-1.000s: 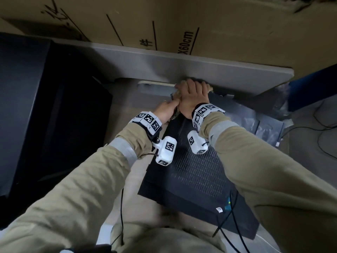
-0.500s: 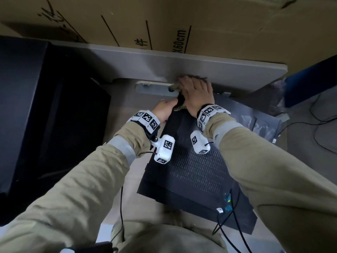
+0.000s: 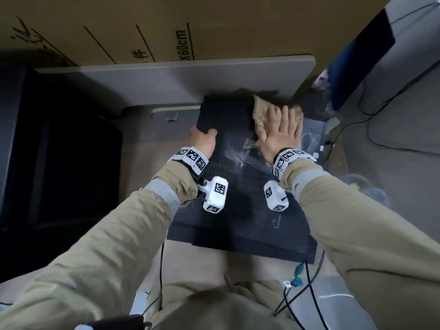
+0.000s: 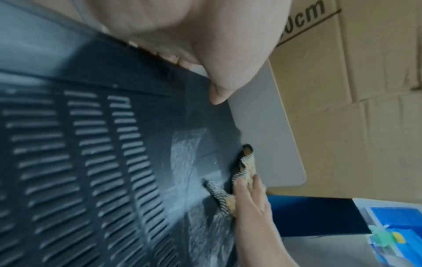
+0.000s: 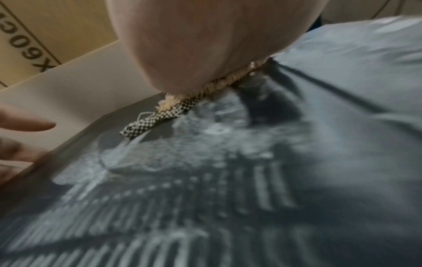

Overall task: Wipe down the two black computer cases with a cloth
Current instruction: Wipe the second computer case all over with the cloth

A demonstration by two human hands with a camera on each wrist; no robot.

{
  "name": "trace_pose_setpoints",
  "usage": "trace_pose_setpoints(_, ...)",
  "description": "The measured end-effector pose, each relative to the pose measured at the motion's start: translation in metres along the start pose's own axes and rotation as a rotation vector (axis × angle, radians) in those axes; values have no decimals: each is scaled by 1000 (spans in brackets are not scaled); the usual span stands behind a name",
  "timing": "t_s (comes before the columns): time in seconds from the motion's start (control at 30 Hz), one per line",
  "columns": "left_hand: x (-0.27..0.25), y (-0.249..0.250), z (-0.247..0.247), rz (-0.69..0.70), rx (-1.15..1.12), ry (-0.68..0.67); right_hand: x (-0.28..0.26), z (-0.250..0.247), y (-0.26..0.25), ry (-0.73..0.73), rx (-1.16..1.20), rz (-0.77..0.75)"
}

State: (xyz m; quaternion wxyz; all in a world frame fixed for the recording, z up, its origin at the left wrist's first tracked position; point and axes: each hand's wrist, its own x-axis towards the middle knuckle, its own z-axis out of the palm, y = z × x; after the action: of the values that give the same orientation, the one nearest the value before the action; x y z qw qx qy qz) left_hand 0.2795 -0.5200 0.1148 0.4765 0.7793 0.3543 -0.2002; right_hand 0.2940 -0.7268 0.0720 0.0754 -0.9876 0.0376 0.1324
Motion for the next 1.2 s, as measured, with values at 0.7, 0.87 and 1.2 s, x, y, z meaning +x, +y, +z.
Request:
trace_pose_setpoints(0.7, 1, -16, 5, -4, -74, 3, -16, -3, 47, 35, 36, 151)
trace_pose_setpoints(0.87, 9, -27, -13, -62, -203, 9, -9, 8, -16, 24, 13, -64)
trace_pose_setpoints(1.2, 28, -50, -50, -38, -257, -207, -44, 40, -127, -106, -29, -369)
